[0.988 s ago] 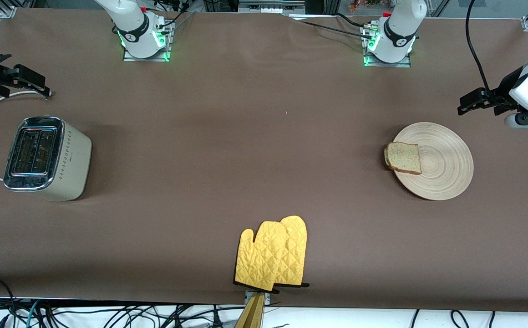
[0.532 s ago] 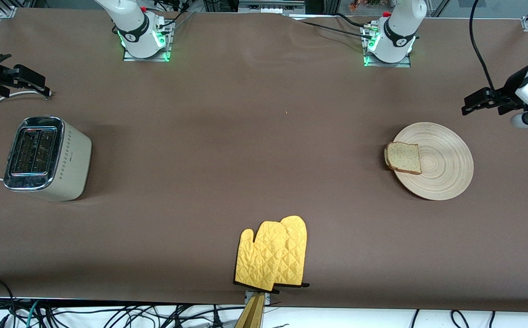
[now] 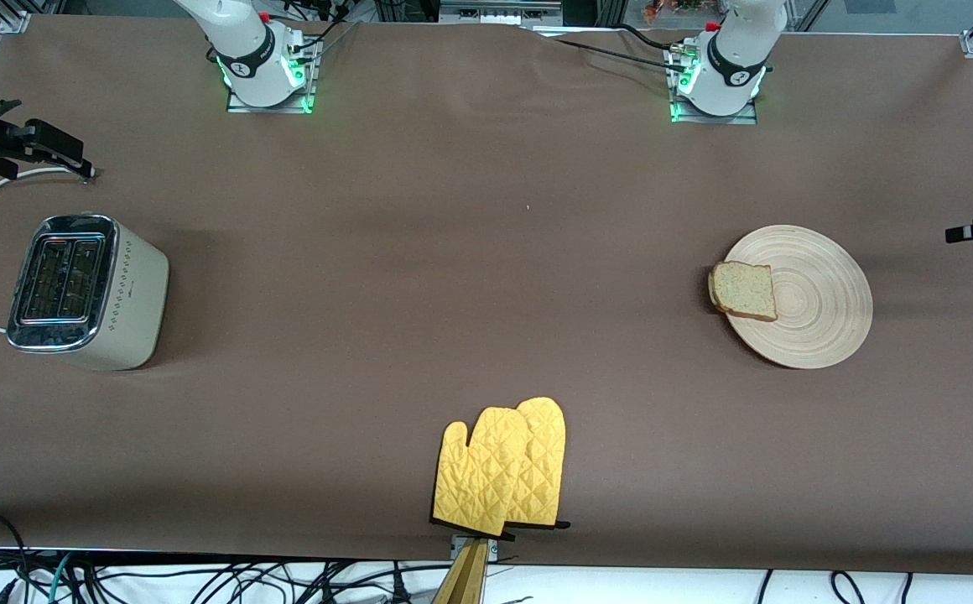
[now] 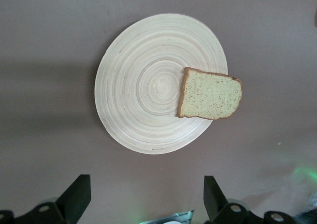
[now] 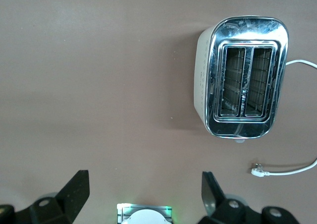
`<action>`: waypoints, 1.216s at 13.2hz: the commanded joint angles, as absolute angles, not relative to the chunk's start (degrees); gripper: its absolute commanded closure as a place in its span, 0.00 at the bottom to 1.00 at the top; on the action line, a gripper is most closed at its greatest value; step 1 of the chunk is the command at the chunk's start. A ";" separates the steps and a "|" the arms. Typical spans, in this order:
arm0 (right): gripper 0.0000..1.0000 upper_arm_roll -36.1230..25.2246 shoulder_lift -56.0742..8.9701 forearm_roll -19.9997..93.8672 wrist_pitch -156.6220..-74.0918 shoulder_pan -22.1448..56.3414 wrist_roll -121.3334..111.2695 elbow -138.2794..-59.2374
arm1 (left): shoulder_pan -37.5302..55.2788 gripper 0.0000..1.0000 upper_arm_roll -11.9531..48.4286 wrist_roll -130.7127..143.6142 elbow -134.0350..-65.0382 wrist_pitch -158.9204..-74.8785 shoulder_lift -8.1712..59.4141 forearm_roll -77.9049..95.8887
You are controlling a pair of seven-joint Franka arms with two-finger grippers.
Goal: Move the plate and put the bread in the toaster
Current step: 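Reach the left gripper to the wooden plate rim and grasp it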
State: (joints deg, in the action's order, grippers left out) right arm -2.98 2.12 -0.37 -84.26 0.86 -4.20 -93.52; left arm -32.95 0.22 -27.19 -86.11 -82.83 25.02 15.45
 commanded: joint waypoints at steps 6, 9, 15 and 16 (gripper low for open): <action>0.00 -2.81 1.85 0.35 -83.23 0.53 -3.43 -92.29 | -38.50 0.00 1.32 -42.09 -83.14 -79.80 43.76 23.02; 0.00 -2.72 1.85 0.35 -83.15 0.62 -3.43 -92.20 | -38.50 0.00 1.23 -43.15 -82.88 -80.33 46.75 23.12; 0.00 -2.72 1.85 0.35 -83.23 0.62 -3.43 -92.29 | -39.29 0.00 1.23 -43.24 -82.35 -85.77 50.27 26.70; 0.00 -2.72 1.85 0.35 -83.23 0.62 -3.43 -92.29 | -39.29 0.00 1.23 -43.24 -82.35 -86.74 50.80 28.37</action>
